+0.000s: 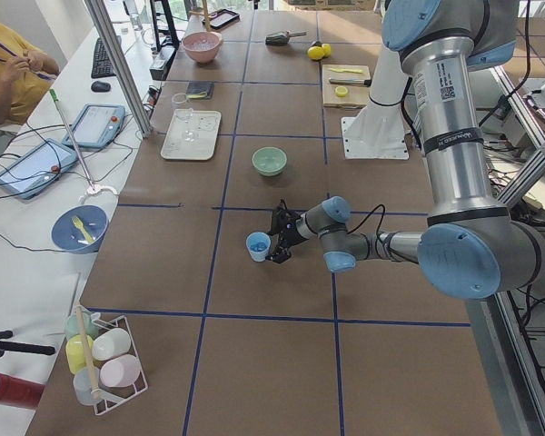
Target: Pour ice into bowl
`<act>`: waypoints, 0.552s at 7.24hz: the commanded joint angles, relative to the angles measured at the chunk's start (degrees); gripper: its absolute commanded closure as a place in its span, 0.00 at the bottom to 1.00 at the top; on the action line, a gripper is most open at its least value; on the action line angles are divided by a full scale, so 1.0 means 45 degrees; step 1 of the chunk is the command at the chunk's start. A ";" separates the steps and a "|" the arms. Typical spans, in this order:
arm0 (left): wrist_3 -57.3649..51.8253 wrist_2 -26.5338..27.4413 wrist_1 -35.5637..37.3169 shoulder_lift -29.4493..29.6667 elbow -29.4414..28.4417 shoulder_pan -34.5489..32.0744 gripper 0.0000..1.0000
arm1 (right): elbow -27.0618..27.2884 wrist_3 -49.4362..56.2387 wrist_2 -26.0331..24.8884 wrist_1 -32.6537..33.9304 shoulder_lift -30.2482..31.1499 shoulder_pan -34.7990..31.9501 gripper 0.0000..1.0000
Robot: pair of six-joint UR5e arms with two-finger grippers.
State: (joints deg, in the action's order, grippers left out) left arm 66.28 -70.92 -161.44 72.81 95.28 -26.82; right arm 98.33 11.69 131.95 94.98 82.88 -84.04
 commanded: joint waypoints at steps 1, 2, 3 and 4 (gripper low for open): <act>-0.0724 -0.0002 -0.0316 0.0167 -0.0429 -0.0172 0.01 | 0.0003 0.0000 0.0014 -0.0012 0.0001 -0.0015 0.00; -0.0725 -0.0002 -0.0316 0.0168 -0.0451 -0.0270 0.02 | -0.0016 -0.0019 -0.0006 0.0007 0.0001 -0.0015 0.00; -0.0725 -0.0002 -0.0297 0.0168 -0.0451 -0.0387 0.02 | 0.0003 0.0000 -0.0006 0.0008 -0.0038 -0.0015 0.00; -0.0957 -0.0041 -0.0296 0.0207 -0.0451 -0.0814 0.03 | -0.0016 0.0000 -0.0025 0.0008 -0.0058 -0.0015 0.00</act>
State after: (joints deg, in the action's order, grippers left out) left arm 62.82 -70.97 -162.78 73.58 93.32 -28.79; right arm 98.31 11.67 131.91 95.00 82.75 -84.11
